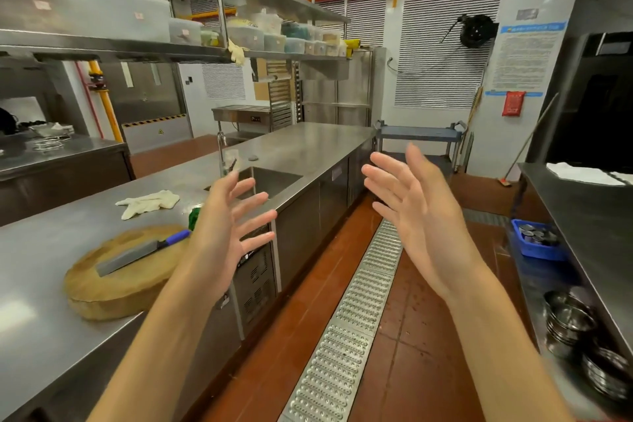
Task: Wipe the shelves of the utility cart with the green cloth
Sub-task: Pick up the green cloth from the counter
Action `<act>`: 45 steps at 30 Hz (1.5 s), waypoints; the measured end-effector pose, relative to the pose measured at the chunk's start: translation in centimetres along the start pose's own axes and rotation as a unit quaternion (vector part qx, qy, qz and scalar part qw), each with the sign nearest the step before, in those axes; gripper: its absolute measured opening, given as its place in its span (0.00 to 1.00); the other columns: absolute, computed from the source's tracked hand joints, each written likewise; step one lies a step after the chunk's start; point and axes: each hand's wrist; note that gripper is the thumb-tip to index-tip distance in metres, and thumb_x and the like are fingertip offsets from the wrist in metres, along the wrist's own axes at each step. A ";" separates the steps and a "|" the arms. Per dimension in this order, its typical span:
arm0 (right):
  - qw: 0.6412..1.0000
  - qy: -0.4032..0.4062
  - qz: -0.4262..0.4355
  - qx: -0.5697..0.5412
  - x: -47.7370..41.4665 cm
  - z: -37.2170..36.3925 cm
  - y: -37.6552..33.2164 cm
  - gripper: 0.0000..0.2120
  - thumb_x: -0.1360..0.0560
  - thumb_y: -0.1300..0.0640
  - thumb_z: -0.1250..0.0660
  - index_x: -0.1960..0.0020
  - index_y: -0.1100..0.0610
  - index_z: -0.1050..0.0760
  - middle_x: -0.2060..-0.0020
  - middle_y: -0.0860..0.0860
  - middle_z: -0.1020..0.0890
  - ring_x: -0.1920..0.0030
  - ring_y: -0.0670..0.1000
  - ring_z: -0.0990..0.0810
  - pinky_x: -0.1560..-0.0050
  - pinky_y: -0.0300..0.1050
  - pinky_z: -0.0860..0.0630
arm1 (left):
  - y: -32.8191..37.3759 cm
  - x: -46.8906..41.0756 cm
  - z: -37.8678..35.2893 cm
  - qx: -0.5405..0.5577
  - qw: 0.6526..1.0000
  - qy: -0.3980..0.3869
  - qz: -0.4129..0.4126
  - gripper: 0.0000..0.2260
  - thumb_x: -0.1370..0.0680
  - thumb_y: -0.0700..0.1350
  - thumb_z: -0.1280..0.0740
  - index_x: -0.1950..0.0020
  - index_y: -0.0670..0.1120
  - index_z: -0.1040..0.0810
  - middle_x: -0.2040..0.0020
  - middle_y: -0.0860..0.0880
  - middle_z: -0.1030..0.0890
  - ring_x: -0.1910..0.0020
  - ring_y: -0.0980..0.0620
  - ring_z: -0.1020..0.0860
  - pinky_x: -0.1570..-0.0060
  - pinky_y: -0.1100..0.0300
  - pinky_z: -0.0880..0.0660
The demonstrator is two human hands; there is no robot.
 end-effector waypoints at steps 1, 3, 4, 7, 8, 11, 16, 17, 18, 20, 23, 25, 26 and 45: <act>1.000 -0.002 0.000 0.006 -0.6 0.1 0.7 0.33 0.28 0.33 0.48 0.27 0.46 0.33 0.31 0.43 0.26 0.30 0.42 0.30 0.26 0.49 0.39 | -0.4 -0.7 -0.1 0.002 1.000 0.004 -0.002 0.21 0.17 0.58 0.44 0.30 0.49 0.26 0.35 0.45 0.21 0.39 0.42 0.20 0.38 0.40 0.25; 1.000 -0.007 0.002 0.004 -2.3 0.6 2.3 0.32 0.28 0.33 0.49 0.28 0.45 0.32 0.31 0.41 0.26 0.31 0.40 0.30 0.26 0.48 0.39 | -1.3 -2.3 -0.6 0.002 1.000 0.014 -0.011 0.20 0.17 0.58 0.44 0.31 0.50 0.26 0.36 0.46 0.20 0.39 0.43 0.20 0.39 0.41 0.24; 1.000 -0.010 0.000 0.001 -3.2 0.9 3.1 0.32 0.28 0.33 0.49 0.28 0.44 0.32 0.31 0.41 0.26 0.31 0.40 0.30 0.26 0.48 0.39 | -1.7 -3.2 -1.0 -0.001 1.000 0.019 -0.014 0.20 0.17 0.58 0.44 0.31 0.50 0.25 0.36 0.46 0.20 0.39 0.43 0.19 0.39 0.42 0.24; 1.000 -0.022 -0.001 -0.013 -6.2 2.1 5.3 0.32 0.27 0.33 0.49 0.28 0.44 0.33 0.32 0.40 0.25 0.31 0.39 0.29 0.26 0.48 0.39 | -3.0 -6.2 -2.2 -0.005 0.999 0.032 -0.015 0.20 0.17 0.58 0.44 0.32 0.50 0.24 0.37 0.46 0.19 0.40 0.43 0.19 0.39 0.41 0.23; 1.000 -0.025 0.001 -0.018 -7.4 2.5 6.1 0.32 0.27 0.33 0.49 0.28 0.45 0.33 0.32 0.40 0.25 0.32 0.39 0.29 0.26 0.48 0.39 | -3.4 -7.4 -2.7 -0.004 0.999 0.036 -0.015 0.20 0.17 0.58 0.44 0.32 0.50 0.24 0.37 0.46 0.19 0.40 0.43 0.19 0.39 0.41 0.24; 0.999 -0.034 -0.009 -0.033 -11.4 4.2 7.9 0.32 0.27 0.33 0.49 0.28 0.46 0.33 0.33 0.41 0.25 0.32 0.40 0.29 0.25 0.50 0.39 | -4.2 -11.1 -4.4 -0.011 0.999 0.047 -0.013 0.20 0.17 0.58 0.45 0.32 0.50 0.25 0.37 0.46 0.19 0.40 0.44 0.19 0.39 0.42 0.24; 0.997 -0.058 -0.026 -0.044 -17.7 6.7 10.4 0.32 0.26 0.32 0.49 0.28 0.45 0.33 0.32 0.41 0.25 0.31 0.39 0.29 0.26 0.48 0.39 | -5.9 -16.9 -7.2 -0.010 0.998 0.069 -0.005 0.20 0.17 0.58 0.45 0.32 0.49 0.25 0.37 0.46 0.19 0.41 0.44 0.18 0.39 0.42 0.24; 0.997 -0.061 -0.029 -0.043 -18.8 7.0 10.9 0.32 0.26 0.32 0.49 0.28 0.45 0.33 0.32 0.40 0.25 0.31 0.39 0.29 0.26 0.48 0.39 | -6.3 -17.9 -7.6 -0.011 0.997 0.073 -0.003 0.21 0.17 0.58 0.44 0.32 0.49 0.25 0.37 0.46 0.19 0.40 0.44 0.18 0.38 0.42 0.24; 0.997 -0.063 -0.032 -0.043 -19.8 7.3 11.5 0.31 0.26 0.32 0.50 0.28 0.44 0.33 0.32 0.40 0.25 0.31 0.39 0.29 0.26 0.47 0.39 | -6.6 -18.9 -7.9 -0.012 0.997 0.077 -0.001 0.21 0.17 0.58 0.44 0.31 0.49 0.25 0.37 0.46 0.19 0.40 0.44 0.18 0.38 0.41 0.24; 0.996 -0.067 -0.038 -0.044 -21.6 7.7 12.6 0.31 0.25 0.32 0.50 0.28 0.44 0.32 0.33 0.40 0.25 0.32 0.38 0.29 0.26 0.47 0.39 | -7.3 -20.7 -8.2 -0.019 0.996 0.086 0.003 0.21 0.17 0.58 0.44 0.30 0.48 0.26 0.37 0.46 0.19 0.40 0.44 0.18 0.38 0.41 0.24; 0.994 -0.074 -0.055 -0.055 -24.7 8.0 14.3 0.30 0.25 0.32 0.50 0.28 0.44 0.32 0.33 0.40 0.25 0.32 0.39 0.29 0.26 0.48 0.38 | -7.8 -23.8 -8.1 -0.032 0.993 0.111 0.011 0.21 0.17 0.58 0.44 0.31 0.48 0.26 0.37 0.46 0.19 0.40 0.44 0.19 0.38 0.40 0.25; 0.993 -0.079 -0.065 -0.066 -26.7 7.8 15.5 0.30 0.25 0.32 0.49 0.28 0.45 0.32 0.33 0.41 0.24 0.32 0.40 0.28 0.27 0.50 0.37 | -8.2 -25.8 -7.5 -0.041 0.991 0.124 0.013 0.21 0.17 0.58 0.44 0.32 0.49 0.25 0.37 0.47 0.19 0.40 0.45 0.19 0.38 0.41 0.24; 0.992 -0.080 -0.072 -0.072 -27.7 7.6 16.2 0.31 0.25 0.32 0.49 0.28 0.45 0.32 0.33 0.42 0.24 0.32 0.41 0.27 0.27 0.51 0.35 | -8.4 -26.8 -7.1 -0.044 0.991 0.128 0.015 0.21 0.17 0.59 0.44 0.33 0.49 0.24 0.37 0.47 0.19 0.40 0.45 0.19 0.38 0.42 0.24; 0.987 -0.071 -0.140 -0.041 -51.9 -3.8 29.4 0.31 0.28 0.30 0.48 0.32 0.44 0.29 0.34 0.45 0.24 0.33 0.45 0.26 0.27 0.54 0.34 | -9.5 -53.9 5.9 -0.013 0.993 0.102 0.050 0.20 0.19 0.60 0.42 0.35 0.49 0.22 0.38 0.46 0.17 0.41 0.45 0.18 0.40 0.42 0.22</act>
Point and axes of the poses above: each hand's wrist, its own x-axis away from the middle knuckle, its own z-axis out of the back of the hand, y = z × x
